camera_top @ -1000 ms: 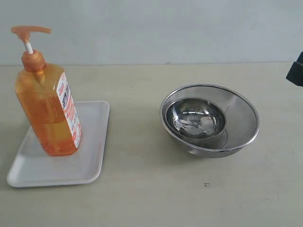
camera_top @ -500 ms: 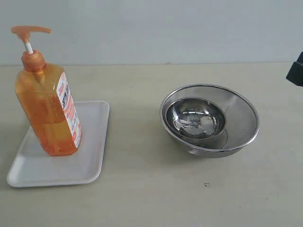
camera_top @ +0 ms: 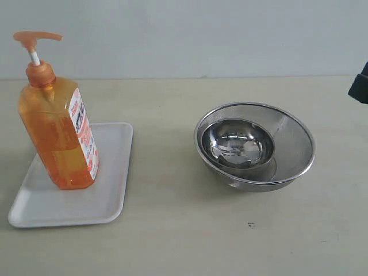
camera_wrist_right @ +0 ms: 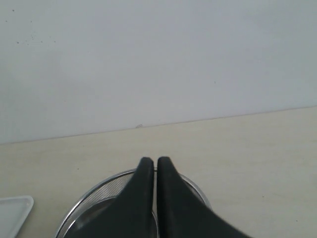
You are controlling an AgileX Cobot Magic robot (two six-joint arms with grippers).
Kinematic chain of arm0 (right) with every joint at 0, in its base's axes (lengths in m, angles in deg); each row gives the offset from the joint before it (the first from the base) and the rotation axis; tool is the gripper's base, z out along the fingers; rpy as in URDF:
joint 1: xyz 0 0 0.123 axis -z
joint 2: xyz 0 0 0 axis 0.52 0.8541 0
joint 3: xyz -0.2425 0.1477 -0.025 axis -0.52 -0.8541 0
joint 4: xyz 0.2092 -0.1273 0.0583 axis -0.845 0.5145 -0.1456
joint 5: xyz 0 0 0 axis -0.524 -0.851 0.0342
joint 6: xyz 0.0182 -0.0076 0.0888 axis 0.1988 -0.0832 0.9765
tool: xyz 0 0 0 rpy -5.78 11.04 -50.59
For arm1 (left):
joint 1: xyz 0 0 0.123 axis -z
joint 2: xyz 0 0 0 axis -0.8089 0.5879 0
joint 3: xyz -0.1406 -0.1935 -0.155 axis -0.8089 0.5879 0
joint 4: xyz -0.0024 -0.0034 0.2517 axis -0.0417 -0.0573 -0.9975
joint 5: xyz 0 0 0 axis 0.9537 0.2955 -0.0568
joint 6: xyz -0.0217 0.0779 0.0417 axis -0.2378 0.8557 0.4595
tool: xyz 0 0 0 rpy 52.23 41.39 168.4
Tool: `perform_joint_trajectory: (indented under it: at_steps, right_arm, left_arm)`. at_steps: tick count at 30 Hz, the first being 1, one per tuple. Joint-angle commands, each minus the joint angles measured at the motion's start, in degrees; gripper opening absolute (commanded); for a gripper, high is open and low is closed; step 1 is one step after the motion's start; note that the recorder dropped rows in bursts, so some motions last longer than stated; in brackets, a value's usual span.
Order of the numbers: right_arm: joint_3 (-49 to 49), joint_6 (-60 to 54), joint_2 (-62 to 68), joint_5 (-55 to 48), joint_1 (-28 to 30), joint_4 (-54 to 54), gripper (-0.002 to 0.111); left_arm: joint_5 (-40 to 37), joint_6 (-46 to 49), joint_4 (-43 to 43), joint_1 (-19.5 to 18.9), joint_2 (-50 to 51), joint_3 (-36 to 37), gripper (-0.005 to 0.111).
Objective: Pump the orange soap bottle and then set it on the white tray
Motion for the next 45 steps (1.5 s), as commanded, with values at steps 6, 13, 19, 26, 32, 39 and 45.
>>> perform_joint_trajectory:
  at_steps: [6, 13, 19, 26, 32, 39, 45]
  right_arm:
    - [-0.1, -0.2, -0.3, 0.6, 0.0, 0.2, 0.0]
    - [-0.1, -0.2, -0.3, 0.6, 0.0, 0.2, 0.0]
    - [-0.1, -0.2, -0.3, 0.6, 0.0, 0.2, 0.0]
    - [-0.1, -0.2, -0.3, 0.6, 0.0, 0.2, 0.0]
    - [-0.1, -0.2, -0.3, 0.6, 0.0, 0.2, 0.0]
    - [-0.1, -0.2, -0.3, 0.6, 0.0, 0.2, 0.0]
    - [-0.1, -0.2, -0.3, 0.6, 0.0, 0.2, 0.0]
  left_arm:
    - [-0.7, 0.1, -0.8, -0.2, -0.2, 0.2, 0.033]
    - [-3.7, -18.0, -22.4, -0.2, -0.2, 0.2, 0.033]
    - [-8.9, -24.7, -30.3, -0.2, -0.2, 0.2, 0.033]
    - [-10.2, -24.2, -30.2, -0.2, -0.2, 0.2, 0.033]
    - [-10.8, -22.0, -30.4, -0.2, -0.2, 0.2, 0.033]
    - [-11.1, -22.3, -30.4, -1.7, -0.2, 0.2, 0.033]
    - [-11.1, -22.3, -30.4, -3.0, -0.2, 0.2, 0.033]
